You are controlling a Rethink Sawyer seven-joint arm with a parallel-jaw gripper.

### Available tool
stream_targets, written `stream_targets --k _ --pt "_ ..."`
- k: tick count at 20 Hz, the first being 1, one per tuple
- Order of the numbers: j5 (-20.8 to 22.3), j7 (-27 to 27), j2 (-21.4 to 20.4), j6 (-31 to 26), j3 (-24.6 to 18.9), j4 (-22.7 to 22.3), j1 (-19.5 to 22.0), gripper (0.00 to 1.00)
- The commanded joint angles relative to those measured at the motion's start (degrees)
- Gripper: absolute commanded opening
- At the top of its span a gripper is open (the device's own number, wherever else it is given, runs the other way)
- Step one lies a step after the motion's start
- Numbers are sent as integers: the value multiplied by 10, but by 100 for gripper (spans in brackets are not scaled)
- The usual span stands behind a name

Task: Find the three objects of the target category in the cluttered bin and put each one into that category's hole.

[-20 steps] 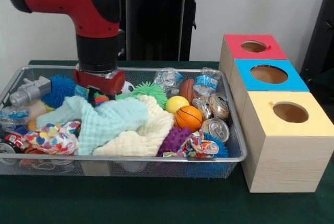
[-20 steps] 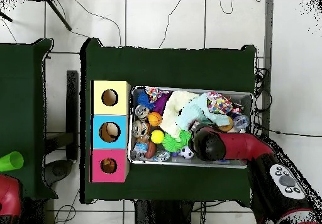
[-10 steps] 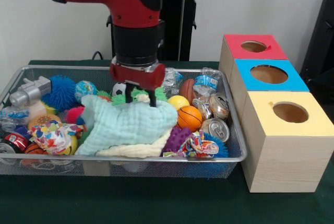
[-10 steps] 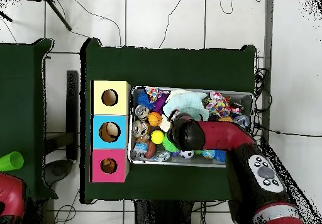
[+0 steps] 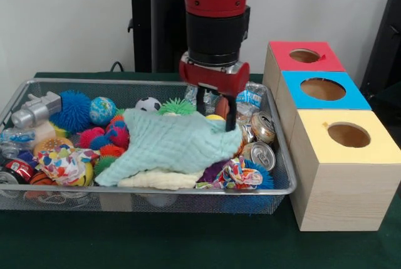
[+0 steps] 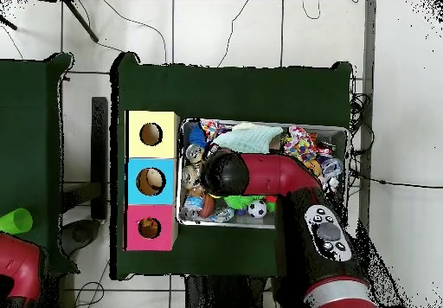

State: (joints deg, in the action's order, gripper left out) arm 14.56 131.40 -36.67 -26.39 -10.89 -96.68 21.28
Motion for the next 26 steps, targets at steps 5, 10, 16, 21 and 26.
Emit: stream_targets --k 5,10,16,21,26 --pt "16 -24 28 87 -41 -84 135 100" --pt "86 -110 55 122 -108 -120 262 100" --pt "155 -125 72 118 -145 -134 343 100" --pt "183 -85 73 115 -141 -135 344 100" --pt "210 -35 89 148 -116 -126 318 100"
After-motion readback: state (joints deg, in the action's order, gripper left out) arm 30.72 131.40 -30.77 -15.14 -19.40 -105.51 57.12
